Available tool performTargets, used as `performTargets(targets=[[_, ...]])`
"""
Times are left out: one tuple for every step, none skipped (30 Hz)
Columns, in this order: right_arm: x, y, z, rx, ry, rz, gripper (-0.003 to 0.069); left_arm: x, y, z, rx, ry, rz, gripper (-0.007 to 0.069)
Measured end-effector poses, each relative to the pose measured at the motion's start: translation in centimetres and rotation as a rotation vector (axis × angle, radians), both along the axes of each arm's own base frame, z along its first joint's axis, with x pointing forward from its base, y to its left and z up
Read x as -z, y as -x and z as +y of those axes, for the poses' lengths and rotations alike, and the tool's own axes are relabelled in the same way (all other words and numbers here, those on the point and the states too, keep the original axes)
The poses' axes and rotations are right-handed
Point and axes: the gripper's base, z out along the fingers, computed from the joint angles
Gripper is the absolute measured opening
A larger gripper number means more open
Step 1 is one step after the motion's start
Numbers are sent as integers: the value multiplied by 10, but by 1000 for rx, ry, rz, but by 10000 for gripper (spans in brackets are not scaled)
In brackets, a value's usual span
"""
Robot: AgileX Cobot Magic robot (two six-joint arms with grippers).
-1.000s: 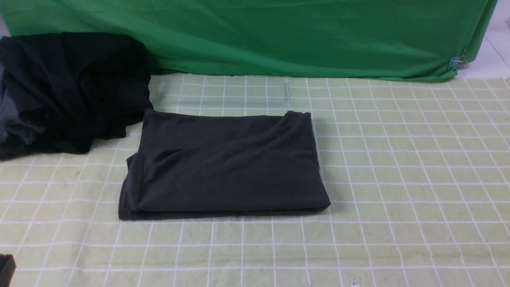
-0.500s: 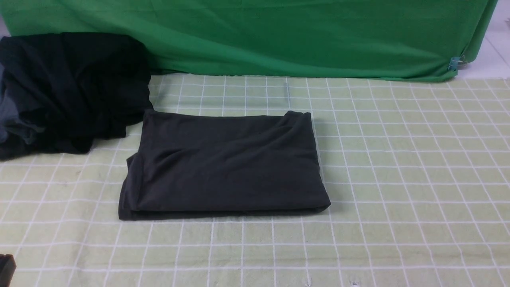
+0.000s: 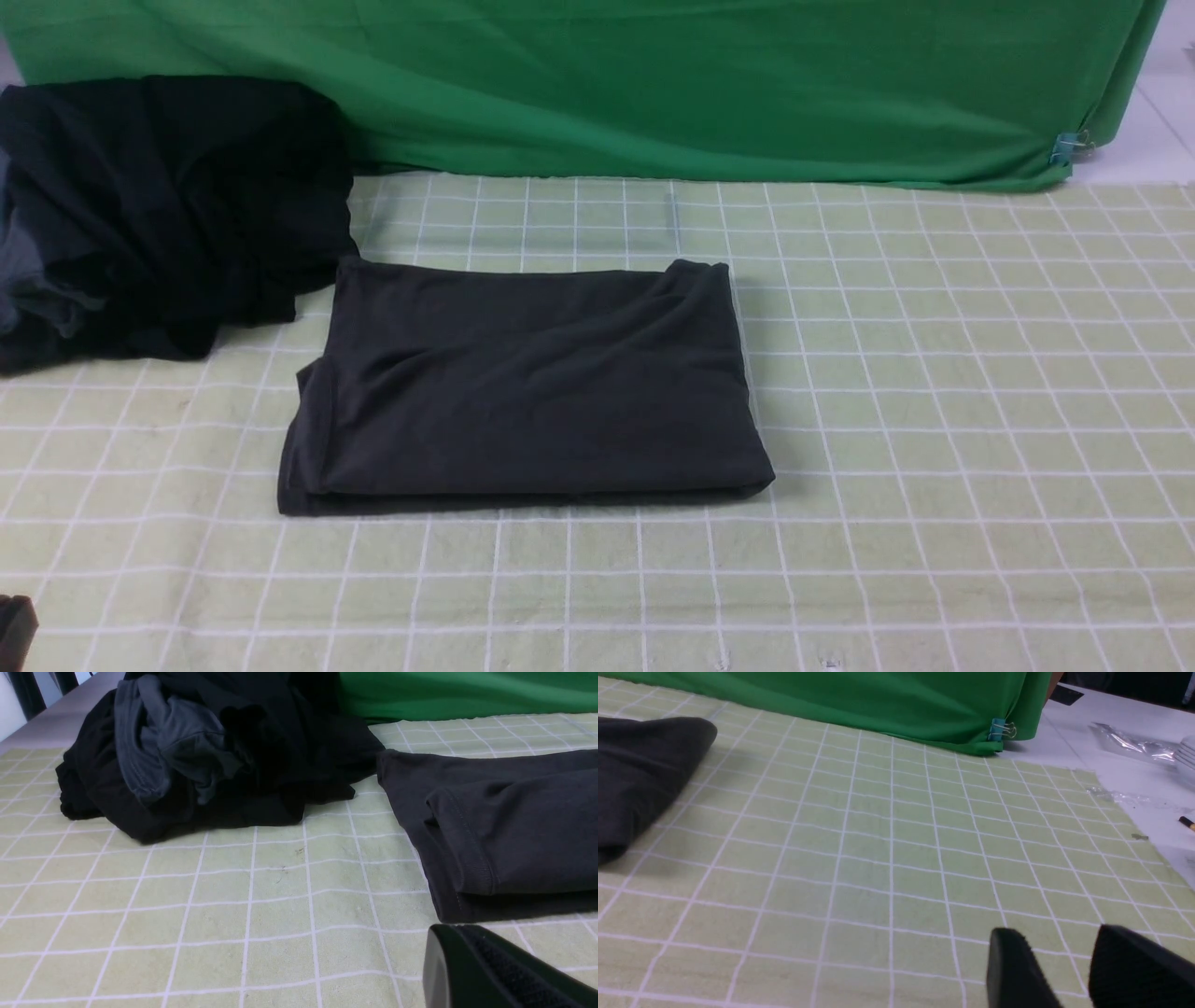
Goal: Fold a long-sleeved shirt over a green coffee tablecloth.
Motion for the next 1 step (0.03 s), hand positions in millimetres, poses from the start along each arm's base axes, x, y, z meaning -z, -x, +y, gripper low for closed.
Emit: performTargets(targets=[[0,0,0,0,0,0,242,0,0,0,0,0,0,3]])
